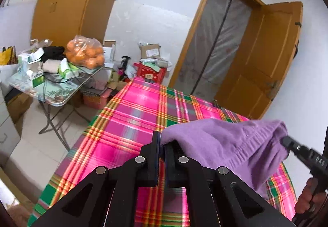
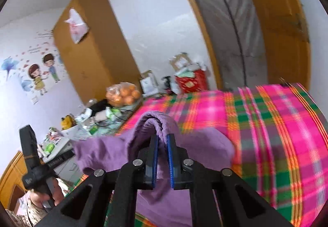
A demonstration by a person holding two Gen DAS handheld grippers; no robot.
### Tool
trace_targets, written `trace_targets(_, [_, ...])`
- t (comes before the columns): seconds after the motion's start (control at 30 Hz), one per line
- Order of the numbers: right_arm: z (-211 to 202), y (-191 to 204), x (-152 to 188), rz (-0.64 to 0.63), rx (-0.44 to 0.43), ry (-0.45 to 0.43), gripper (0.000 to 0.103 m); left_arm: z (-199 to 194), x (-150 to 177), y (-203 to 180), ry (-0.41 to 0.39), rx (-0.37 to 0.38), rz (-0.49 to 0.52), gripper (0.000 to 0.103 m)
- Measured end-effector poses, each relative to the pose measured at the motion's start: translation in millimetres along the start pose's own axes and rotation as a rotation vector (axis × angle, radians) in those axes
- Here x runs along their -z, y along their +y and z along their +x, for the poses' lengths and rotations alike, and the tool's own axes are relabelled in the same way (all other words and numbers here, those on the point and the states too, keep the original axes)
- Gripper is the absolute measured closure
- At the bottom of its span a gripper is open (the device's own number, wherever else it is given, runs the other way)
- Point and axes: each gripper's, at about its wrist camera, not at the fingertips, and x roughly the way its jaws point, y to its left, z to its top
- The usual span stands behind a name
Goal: Fold clothes
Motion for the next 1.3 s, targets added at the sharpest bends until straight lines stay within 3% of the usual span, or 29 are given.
trace_targets(0.2, [31, 36, -21, -0.011, -0.146, -0.008, 0.094, -1, 6, 21, 0.016, -0.06, -0.031, 0.099])
trace_targets(0.47, [98, 80, -11, 0.005, -0.278, 0.121, 0.094, 4, 16, 43, 0.054, -0.119, -0.063, 0.1])
trace_targets(0.67, [136, 89, 9, 0.052, -0.293, 0.208, 0.093, 13, 29, 32, 0.121, -0.073, -0.033, 0.1])
trace_targets(0.8, [138, 86, 15, 0.075, -0.309, 0.264, 0.09, 17, 37, 13, 0.174, -0.004, 0.023, 0.098])
trace_targets(0.93, [106, 71, 13, 0.059, -0.278, 0.226, 0.08, 19, 45, -11, 0.2, 0.055, 0.09, 0.092])
trace_targets(1.1, [56, 21, 15, 0.159, -0.206, 0.16, 0.076, 16, 50, -45, 0.211, 0.144, 0.193, 0.09])
trace_targets(1.2, [34, -12, 27, 0.209, -0.1, 0.171, 0.068, 16, 58, -68, 0.23, 0.2, 0.282, 0.069])
trace_targets(1.3, [18, -46, 46, 0.26, -0.003, 0.203, 0.068, 20, 68, -90, 0.254, 0.227, 0.364, 0.068])
